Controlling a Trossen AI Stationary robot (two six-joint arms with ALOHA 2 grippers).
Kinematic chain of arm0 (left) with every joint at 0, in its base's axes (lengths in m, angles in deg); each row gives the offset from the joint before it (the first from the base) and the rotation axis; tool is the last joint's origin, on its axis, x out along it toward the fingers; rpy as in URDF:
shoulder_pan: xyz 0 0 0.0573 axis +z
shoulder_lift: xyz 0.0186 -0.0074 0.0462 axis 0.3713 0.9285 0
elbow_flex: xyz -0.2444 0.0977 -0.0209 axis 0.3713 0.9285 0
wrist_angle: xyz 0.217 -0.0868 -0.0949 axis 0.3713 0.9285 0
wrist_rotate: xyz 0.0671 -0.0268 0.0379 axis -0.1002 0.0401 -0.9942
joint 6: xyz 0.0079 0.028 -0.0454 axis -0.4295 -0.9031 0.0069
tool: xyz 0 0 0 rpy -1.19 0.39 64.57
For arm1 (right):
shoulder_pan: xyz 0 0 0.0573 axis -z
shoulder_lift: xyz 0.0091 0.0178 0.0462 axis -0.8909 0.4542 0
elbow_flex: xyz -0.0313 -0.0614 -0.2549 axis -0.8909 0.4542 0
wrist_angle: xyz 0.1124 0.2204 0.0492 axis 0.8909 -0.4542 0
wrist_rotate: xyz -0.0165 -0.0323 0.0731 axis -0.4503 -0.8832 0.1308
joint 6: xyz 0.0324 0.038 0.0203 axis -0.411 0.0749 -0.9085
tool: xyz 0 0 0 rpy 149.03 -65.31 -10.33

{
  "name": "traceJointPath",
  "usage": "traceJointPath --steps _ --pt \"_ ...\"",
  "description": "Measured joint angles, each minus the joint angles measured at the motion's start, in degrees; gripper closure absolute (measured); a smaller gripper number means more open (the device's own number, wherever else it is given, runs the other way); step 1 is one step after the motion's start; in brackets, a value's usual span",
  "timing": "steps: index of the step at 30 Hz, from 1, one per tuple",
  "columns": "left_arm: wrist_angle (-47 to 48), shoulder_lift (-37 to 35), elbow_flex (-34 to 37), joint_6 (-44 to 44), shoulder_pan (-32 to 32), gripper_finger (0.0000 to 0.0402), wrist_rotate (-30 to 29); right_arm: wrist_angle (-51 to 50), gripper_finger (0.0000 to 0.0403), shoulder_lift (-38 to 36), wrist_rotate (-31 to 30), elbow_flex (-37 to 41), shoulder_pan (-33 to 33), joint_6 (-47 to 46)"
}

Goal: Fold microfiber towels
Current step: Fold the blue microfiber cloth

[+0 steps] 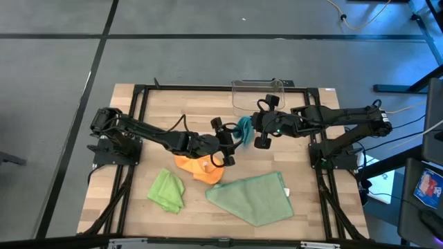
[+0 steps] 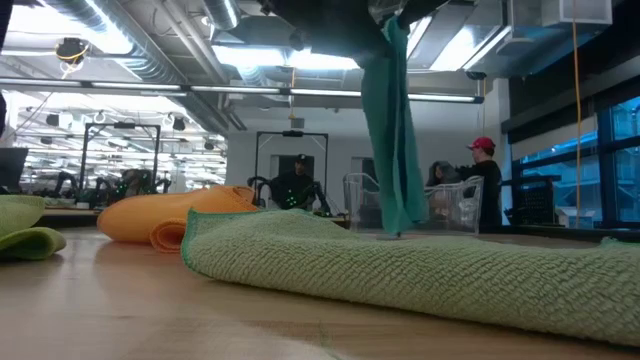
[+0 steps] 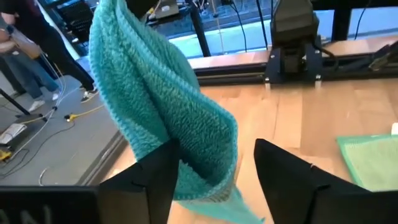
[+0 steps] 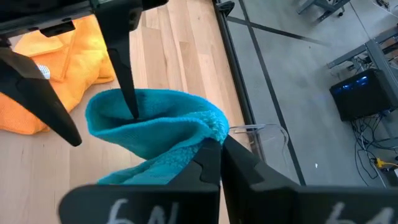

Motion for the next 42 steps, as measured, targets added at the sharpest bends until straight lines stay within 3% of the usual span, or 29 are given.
traceJointPath --steps 3,7,9,27,30,34,38,42 --pt "1.8 0.0 0.0 1.5 -0.2 0.0255 0.7 -0.6 0.04 0.0 0.0 0.0 0.0 0.0" --pt "6.6 0.0 0.0 3.0 -0.5 0.0367 1.0 -0.9 0.04 0.0 0.0 0.0 0.0 0.2" --pt "8.6 0.0 0.0 3.1 -0.5 0.0389 1.0 -0.9 0.04 0.0 0.3 0.0 0.0 0.2" --pt "13.3 -1.7 0.0 -1.0 -1.1 0.0401 -2.1 -4.9 0.0335 0.0 0.0 0.1 0.0 0.3" --pt "13.4 -1.9 0.0 -1.0 -1.1 0.0401 -3.1 -6.4 0.0346 0.0 0.0 0.1 0.0 -0.1" --pt "13.2 -2.1 0.0 -1.0 -1.2 0.0401 -5.7 -6.9 0.0393 0.0 -0.1 0.1 0.0 -0.1" --pt "13.2 -2.1 0.0 -3.2 -1.2 0.0401 -6.8 -7.0 0.0392 0.0 -0.1 0.1 0.0 0.0" --pt "13.5 -2.1 0.0 -11.6 -1.5 0.0401 -1.5 -8.0 0.0394 0.0 -0.1 0.1 0.2 0.1"
